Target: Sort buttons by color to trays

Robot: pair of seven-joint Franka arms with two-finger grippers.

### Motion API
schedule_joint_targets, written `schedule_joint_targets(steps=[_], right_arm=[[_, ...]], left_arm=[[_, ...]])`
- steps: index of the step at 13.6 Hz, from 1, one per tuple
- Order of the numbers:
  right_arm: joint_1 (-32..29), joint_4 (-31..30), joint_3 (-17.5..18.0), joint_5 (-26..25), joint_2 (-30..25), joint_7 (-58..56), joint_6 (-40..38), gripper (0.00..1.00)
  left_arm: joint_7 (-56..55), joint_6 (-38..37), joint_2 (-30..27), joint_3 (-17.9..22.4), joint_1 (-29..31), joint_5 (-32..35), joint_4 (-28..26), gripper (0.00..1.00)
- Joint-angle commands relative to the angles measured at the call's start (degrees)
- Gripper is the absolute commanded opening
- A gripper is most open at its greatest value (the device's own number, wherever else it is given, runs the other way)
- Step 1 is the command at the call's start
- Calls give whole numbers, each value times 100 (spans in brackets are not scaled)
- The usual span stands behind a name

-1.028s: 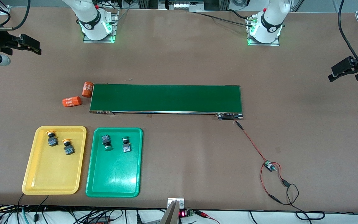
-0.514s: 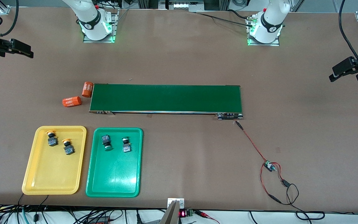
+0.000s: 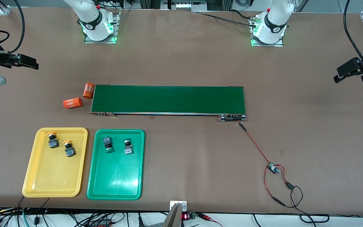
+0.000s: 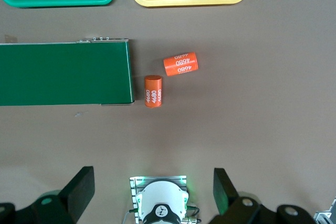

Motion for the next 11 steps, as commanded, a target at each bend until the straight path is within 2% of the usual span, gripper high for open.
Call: schedule_joint_targets(steps=[1,11], right_arm=[[-39,-94,23,122,-101,-73,64,100],[-39,-76,14,87,-84,15,477,100]], left_arm=[[14,-75,98,-12,12,67,156,100],[23,-75,160,-12,12,111,226,100]])
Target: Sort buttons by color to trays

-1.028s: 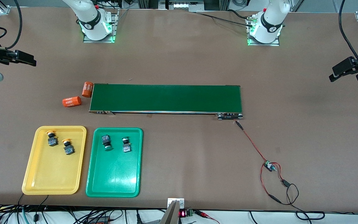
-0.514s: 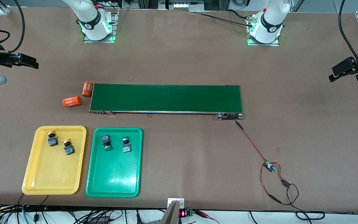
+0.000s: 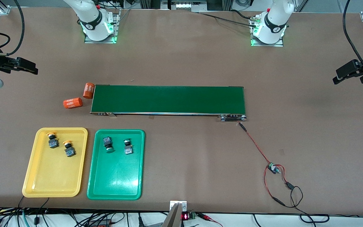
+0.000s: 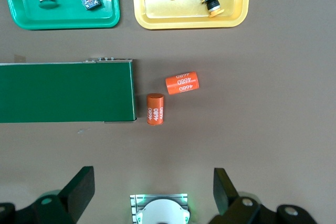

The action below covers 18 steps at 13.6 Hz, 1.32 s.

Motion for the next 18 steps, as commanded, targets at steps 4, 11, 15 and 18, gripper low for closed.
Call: schedule_joint_targets(steps=[4,11,15,18], right_arm=[[-52,-65,8,26,-66,20,66,100],[-78,-73,-1,17,-23,20,214,100],[-87,-73,-10,17,57,20,320,100],[-87,-73,-19,17,57,20,338,100]], left_arm=[[23,-77,102,-12,12,112,204,100],[14,-103,119,-12,12,103,266,100],[14,-130,119,-30,3,103,266,100],[23,-130,119,-56,3,111,274,100]])
